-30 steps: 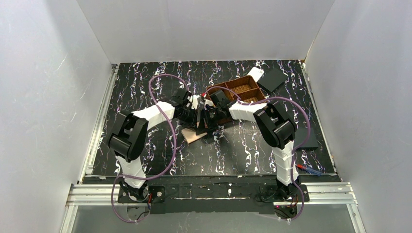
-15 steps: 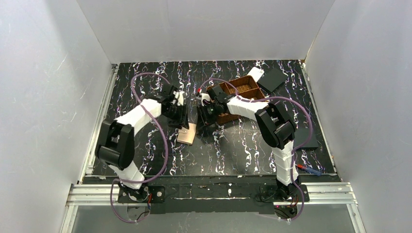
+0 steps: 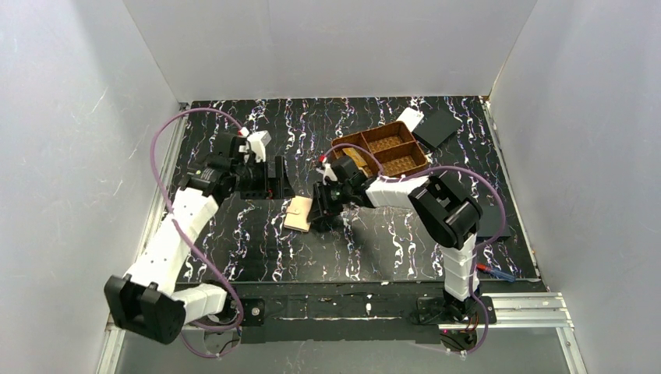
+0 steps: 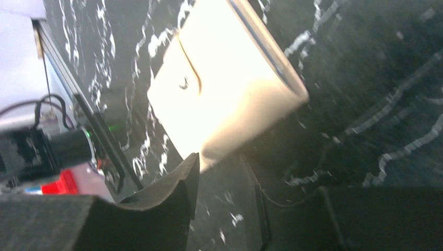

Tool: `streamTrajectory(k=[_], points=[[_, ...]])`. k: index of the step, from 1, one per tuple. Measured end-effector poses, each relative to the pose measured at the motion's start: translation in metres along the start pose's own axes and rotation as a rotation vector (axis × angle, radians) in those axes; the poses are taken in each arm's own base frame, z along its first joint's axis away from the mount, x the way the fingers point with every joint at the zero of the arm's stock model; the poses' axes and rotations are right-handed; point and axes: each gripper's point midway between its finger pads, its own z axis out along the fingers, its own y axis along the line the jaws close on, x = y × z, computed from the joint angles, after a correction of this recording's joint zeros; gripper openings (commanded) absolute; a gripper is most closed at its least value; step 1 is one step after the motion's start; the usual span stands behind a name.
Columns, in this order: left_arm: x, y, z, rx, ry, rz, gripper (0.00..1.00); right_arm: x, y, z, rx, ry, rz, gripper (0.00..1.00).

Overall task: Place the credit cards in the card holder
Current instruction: Move the card holder to the center of the board, then reset both arms

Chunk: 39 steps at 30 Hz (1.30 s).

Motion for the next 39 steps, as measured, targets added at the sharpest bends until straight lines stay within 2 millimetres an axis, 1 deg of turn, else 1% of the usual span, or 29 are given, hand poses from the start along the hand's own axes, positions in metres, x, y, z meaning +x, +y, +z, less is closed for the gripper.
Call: streamTrajectory(k=[2,5,6,8,11,14,15,17,19,21,23,27,29,33,34,36,39], points=[[0.002,-0.006,-0.014,0.015,-0.037,0.005,0.87,-0.006,0.007,0.009,0.007,-0.044,0.017,0.38],[0.001,-0.014,-0.032,0.036,-0.092,0.017,0.87,-0.008,0.021,0.032,0.011,-0.096,0.040,0.29],[0.000,-0.017,-0.038,0.043,-0.111,0.021,0.87,-0.010,0.026,0.041,0.009,-0.109,0.049,0.27],[0.000,-0.021,-0.048,0.053,-0.142,0.026,0.87,-0.019,0.037,0.060,-0.001,-0.140,0.076,0.28],[0.001,-0.027,-0.063,0.068,-0.187,0.027,0.87,-0.050,0.058,0.097,-0.038,-0.216,0.105,0.31],[0.001,-0.033,-0.079,0.076,-0.229,0.033,0.88,-0.090,0.074,0.130,-0.053,-0.313,0.099,0.34],[-0.001,-0.035,-0.085,0.079,-0.248,0.040,0.88,-0.110,0.081,0.143,-0.053,-0.365,0.083,0.34],[-0.005,-0.040,-0.098,0.083,-0.283,0.052,0.88,-0.135,0.082,0.157,-0.041,-0.428,0.065,0.33],[-0.009,-0.044,-0.110,0.087,-0.314,0.062,0.88,-0.156,0.077,0.165,-0.026,-0.474,0.041,0.36],[-0.010,-0.047,-0.117,0.090,-0.331,0.068,0.88,-0.169,0.070,0.165,-0.018,-0.486,0.010,0.38],[-0.007,-0.048,-0.121,0.091,-0.337,0.070,0.88,-0.176,0.064,0.160,-0.011,-0.478,-0.035,0.39],[-0.004,-0.046,-0.121,0.086,-0.328,0.066,0.88,-0.174,0.054,0.150,-0.013,-0.411,-0.153,0.41],[-0.004,-0.046,-0.119,0.084,-0.320,0.063,0.88,-0.163,0.052,0.140,0.001,-0.367,-0.199,0.42],[-0.009,-0.045,-0.112,0.080,-0.295,0.054,0.88,-0.122,0.050,0.110,0.067,-0.218,-0.297,0.43],[-0.009,-0.045,-0.111,0.079,-0.292,0.053,0.88,-0.117,0.051,0.103,0.082,-0.195,-0.319,0.43],[-0.011,-0.045,-0.109,0.080,-0.285,0.048,0.89,-0.110,0.055,0.083,0.128,-0.149,-0.368,0.44],[-0.018,-0.048,-0.114,0.082,-0.307,0.050,0.90,-0.107,0.066,0.045,0.191,-0.116,-0.422,0.46]])
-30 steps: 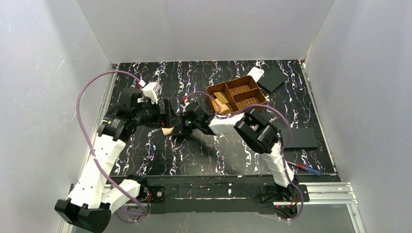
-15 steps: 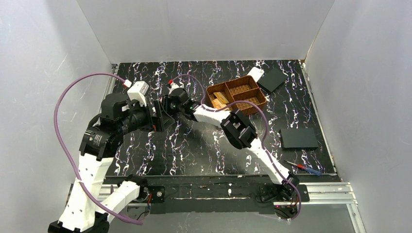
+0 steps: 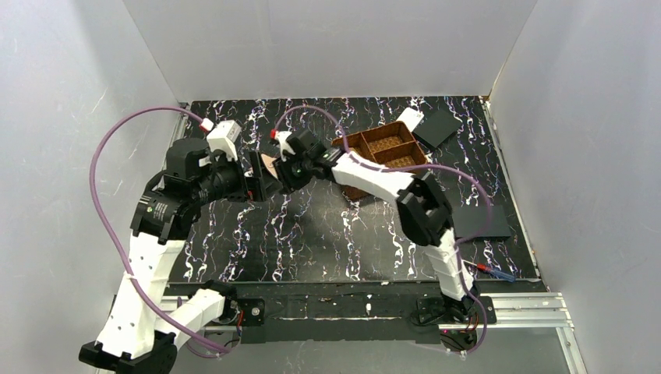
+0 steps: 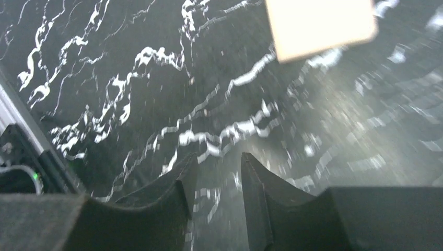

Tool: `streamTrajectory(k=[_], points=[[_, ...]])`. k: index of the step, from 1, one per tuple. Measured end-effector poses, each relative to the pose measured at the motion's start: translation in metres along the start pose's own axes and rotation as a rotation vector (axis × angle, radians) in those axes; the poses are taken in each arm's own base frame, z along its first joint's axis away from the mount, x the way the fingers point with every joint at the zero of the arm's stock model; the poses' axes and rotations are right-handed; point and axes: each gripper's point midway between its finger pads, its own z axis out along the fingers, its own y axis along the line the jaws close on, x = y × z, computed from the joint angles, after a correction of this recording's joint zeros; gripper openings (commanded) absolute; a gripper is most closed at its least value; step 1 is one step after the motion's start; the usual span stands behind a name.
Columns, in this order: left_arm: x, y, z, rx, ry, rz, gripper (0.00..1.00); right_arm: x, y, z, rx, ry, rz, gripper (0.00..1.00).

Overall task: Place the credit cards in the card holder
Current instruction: Reset both arms

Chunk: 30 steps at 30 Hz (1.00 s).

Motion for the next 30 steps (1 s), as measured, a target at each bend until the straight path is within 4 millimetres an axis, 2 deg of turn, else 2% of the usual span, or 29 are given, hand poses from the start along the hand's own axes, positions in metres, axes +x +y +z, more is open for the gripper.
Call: streamTrajectory(k=[2,4,6,7,8,11,13,16,19,21,24,28,30], points=[[-0.010,-0.004,-0.007,-0.002,-0.036,0.006,0.92,-0.009,0.001,-0.041,0.027,0.007,-0.014,0.50],[-0.021,-0.008,-0.016,-0.003,-0.081,0.014,0.93,-0.023,-0.003,-0.081,0.050,-0.022,-0.014,0.60],[-0.034,-0.014,-0.028,-0.003,-0.144,0.027,0.96,-0.040,-0.012,-0.130,0.081,-0.081,-0.005,0.71],[-0.041,-0.017,-0.037,-0.002,-0.186,0.035,0.97,-0.049,-0.018,-0.158,0.096,-0.118,0.000,0.93],[-0.049,-0.021,-0.046,0.003,-0.230,0.044,0.98,-0.060,-0.023,-0.189,0.117,-0.163,0.005,0.98],[-0.068,-0.032,-0.074,0.018,-0.370,0.075,0.98,-0.091,-0.039,-0.275,0.188,-0.323,0.004,0.98],[-0.079,-0.038,-0.094,0.027,-0.461,0.095,0.98,-0.108,-0.042,-0.327,0.250,-0.421,-0.003,0.98],[-0.098,-0.049,-0.128,0.035,-0.606,0.130,0.98,-0.124,-0.032,-0.389,0.341,-0.544,-0.034,0.98],[-0.117,-0.056,-0.157,0.027,-0.735,0.158,0.98,-0.131,-0.022,-0.449,0.458,-0.667,-0.054,0.98],[-0.124,-0.057,-0.169,0.016,-0.797,0.170,0.98,-0.131,-0.017,-0.487,0.523,-0.751,-0.062,0.98],[-0.135,-0.056,-0.186,-0.014,-0.882,0.184,0.98,-0.120,-0.005,-0.554,0.621,-0.903,-0.063,0.98],[-0.144,-0.054,-0.192,-0.040,-0.920,0.202,0.98,-0.100,0.007,-0.615,0.698,-1.061,-0.043,0.98],[-0.149,-0.054,-0.191,-0.048,-0.927,0.209,0.98,-0.093,0.011,-0.635,0.721,-1.116,-0.045,0.98]])
